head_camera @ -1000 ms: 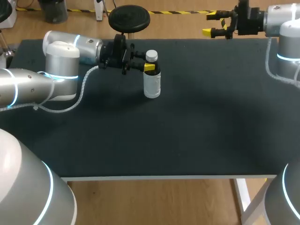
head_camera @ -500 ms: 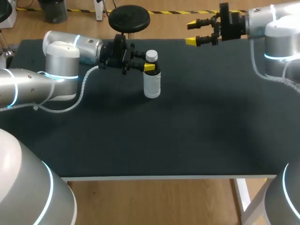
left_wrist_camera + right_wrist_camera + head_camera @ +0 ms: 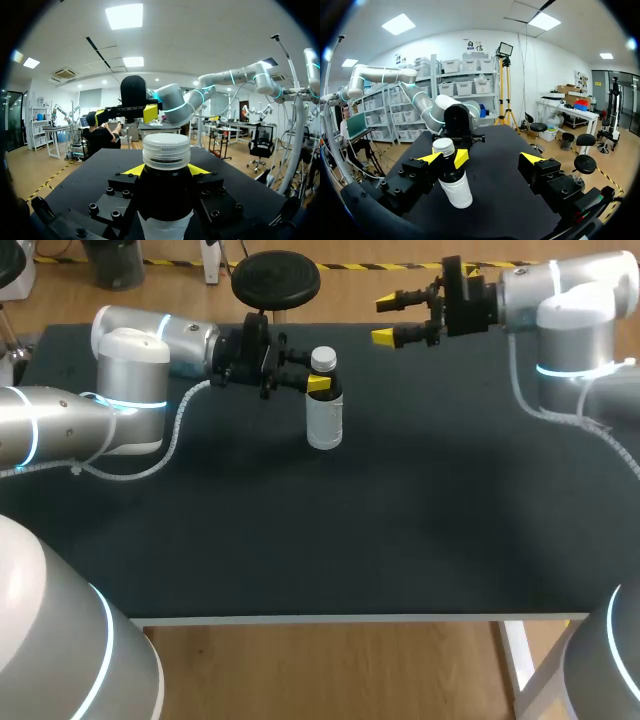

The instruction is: Unscrew the bottle cap

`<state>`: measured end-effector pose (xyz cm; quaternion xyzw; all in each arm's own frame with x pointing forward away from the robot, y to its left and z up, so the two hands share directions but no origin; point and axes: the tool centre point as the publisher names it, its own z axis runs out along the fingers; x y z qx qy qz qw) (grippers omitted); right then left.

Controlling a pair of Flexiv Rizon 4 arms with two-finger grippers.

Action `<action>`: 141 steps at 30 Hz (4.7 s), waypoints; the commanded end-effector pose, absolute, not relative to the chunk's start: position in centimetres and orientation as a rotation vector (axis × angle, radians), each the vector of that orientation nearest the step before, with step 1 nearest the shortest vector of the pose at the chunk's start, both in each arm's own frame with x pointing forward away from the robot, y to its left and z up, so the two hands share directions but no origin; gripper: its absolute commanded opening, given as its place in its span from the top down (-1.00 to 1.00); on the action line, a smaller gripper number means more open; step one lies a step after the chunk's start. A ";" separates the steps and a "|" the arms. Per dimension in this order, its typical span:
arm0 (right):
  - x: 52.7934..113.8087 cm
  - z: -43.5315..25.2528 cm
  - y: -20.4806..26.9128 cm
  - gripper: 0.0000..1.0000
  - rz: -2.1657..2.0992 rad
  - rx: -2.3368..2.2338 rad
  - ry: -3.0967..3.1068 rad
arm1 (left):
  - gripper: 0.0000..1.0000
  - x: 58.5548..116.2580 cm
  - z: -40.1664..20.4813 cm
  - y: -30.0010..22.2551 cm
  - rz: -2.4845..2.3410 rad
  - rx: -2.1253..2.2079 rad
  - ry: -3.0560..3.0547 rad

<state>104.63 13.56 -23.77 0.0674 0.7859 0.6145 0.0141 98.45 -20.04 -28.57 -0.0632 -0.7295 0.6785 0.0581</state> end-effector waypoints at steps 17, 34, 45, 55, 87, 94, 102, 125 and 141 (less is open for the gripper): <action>103.2 -25.0 18.8 -1.00 1.959 0.220 2.419 | 1.00 98.5 -28.6 -20.0 2.057 -0.193 -2.210; 101.6 -24.8 18.8 -1.00 1.956 0.237 2.405 | 1.00 98.5 -28.6 -20.0 2.057 -0.193 -2.210; 100.8 -25.2 20.0 -1.00 1.978 0.239 2.401 | 1.00 98.5 -28.6 -20.0 2.057 -0.193 -2.210; 100.1 -25.4 20.8 -1.00 1.999 0.242 2.396 | 1.00 98.5 -28.6 -20.0 2.057 -0.193 -2.210; 99.2 -25.4 22.1 -1.00 2.030 0.202 2.406 | 1.00 98.5 -28.6 -20.0 2.057 -0.193 -2.210; 99.1 -25.5 22.1 0.05 2.032 0.196 2.411 | 1.00 98.5 -28.6 -20.0 2.057 -0.193 -2.210; 99.0 -25.5 22.2 1.00 2.041 0.168 2.415 | 1.00 98.5 -28.6 -20.0 2.057 -0.193 -2.210; 99.6 -24.4 22.1 1.00 2.112 -0.502 2.705 | 1.00 98.5 -28.6 -20.0 2.057 -0.193 -2.210; 99.0 -24.2 22.0 1.00 2.110 -1.008 2.841 | 1.00 98.5 -28.6 -20.0 2.057 -0.193 -2.210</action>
